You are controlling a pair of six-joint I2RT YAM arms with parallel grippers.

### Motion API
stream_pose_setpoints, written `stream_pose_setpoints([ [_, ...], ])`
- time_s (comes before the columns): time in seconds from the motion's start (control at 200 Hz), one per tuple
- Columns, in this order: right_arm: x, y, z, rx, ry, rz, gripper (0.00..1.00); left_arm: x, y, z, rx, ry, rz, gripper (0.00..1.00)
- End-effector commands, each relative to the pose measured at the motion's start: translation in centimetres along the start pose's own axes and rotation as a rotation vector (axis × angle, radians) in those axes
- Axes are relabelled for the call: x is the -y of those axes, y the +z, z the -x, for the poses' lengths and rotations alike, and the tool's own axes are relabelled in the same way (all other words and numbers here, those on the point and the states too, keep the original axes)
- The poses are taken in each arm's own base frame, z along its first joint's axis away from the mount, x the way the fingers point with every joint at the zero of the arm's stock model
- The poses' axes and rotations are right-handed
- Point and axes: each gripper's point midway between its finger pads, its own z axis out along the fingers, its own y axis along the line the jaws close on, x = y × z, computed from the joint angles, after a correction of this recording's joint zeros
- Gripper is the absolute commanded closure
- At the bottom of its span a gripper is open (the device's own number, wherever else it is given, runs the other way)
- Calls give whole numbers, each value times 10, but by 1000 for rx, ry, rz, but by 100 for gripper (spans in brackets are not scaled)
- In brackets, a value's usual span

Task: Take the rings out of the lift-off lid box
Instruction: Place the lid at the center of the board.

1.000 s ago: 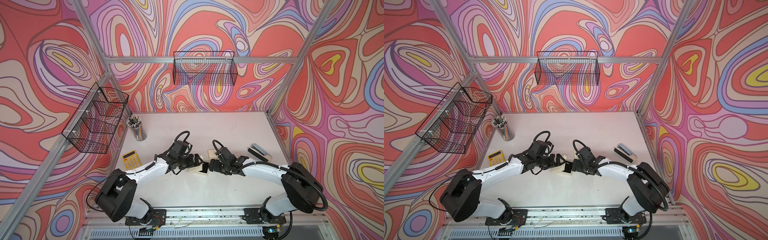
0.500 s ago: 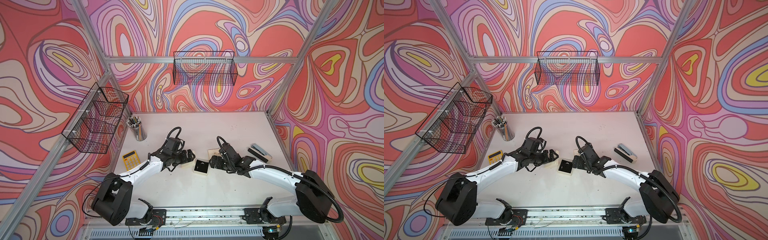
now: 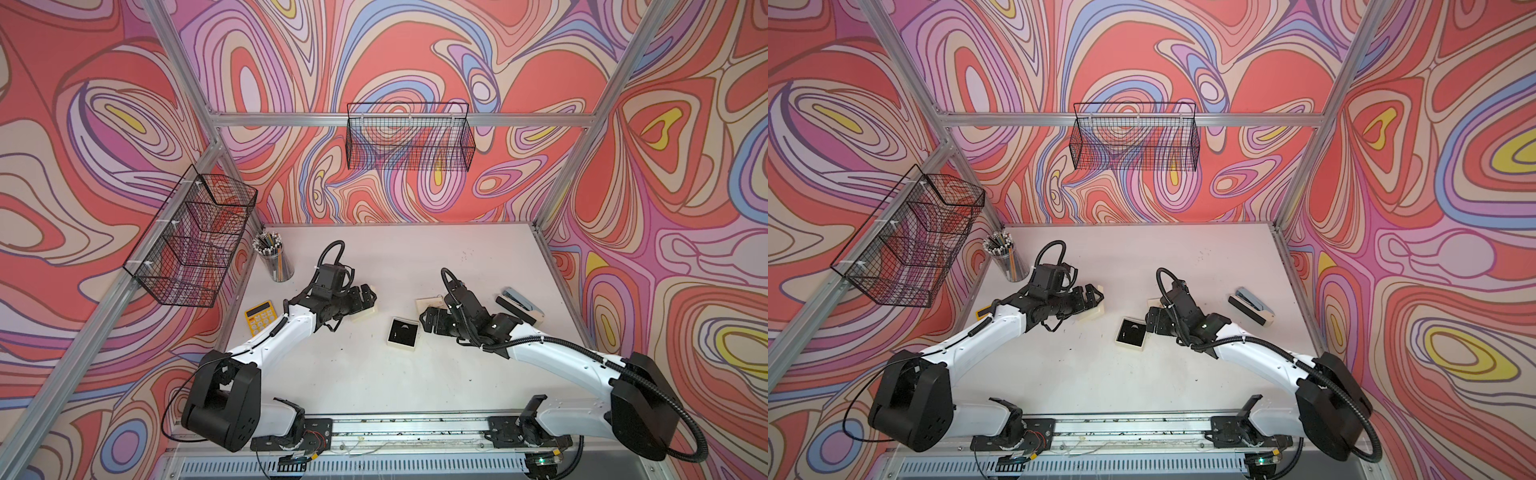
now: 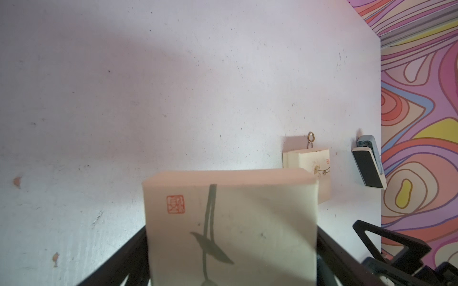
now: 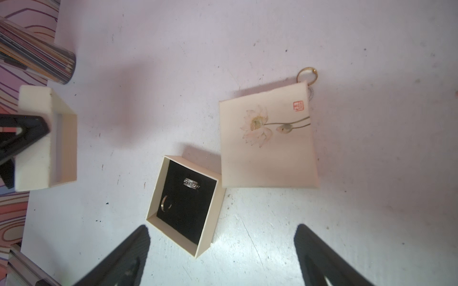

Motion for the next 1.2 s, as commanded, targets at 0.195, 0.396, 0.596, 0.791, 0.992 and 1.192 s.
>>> stream_pose_setpoints([
  [0.195,11,-14,4,77,-34,-15,4,-28,-2,16,6,6,114,7],
  [0.396,10,-18,6,100,-50,-2,4,-64,0,18,-3,-1,231,7],
  [0.596,13,-25,8,122,-62,-5,4,-91,14,9,-42,-24,310,7],
  [0.791,17,-25,3,114,-63,-9,4,-104,30,4,-91,-21,357,7],
  [0.992,20,-22,-2,97,-65,-20,3,-108,37,2,-123,-4,372,6],
  [1.192,23,-18,-5,79,-58,-36,3,-100,28,5,-107,6,347,0],
])
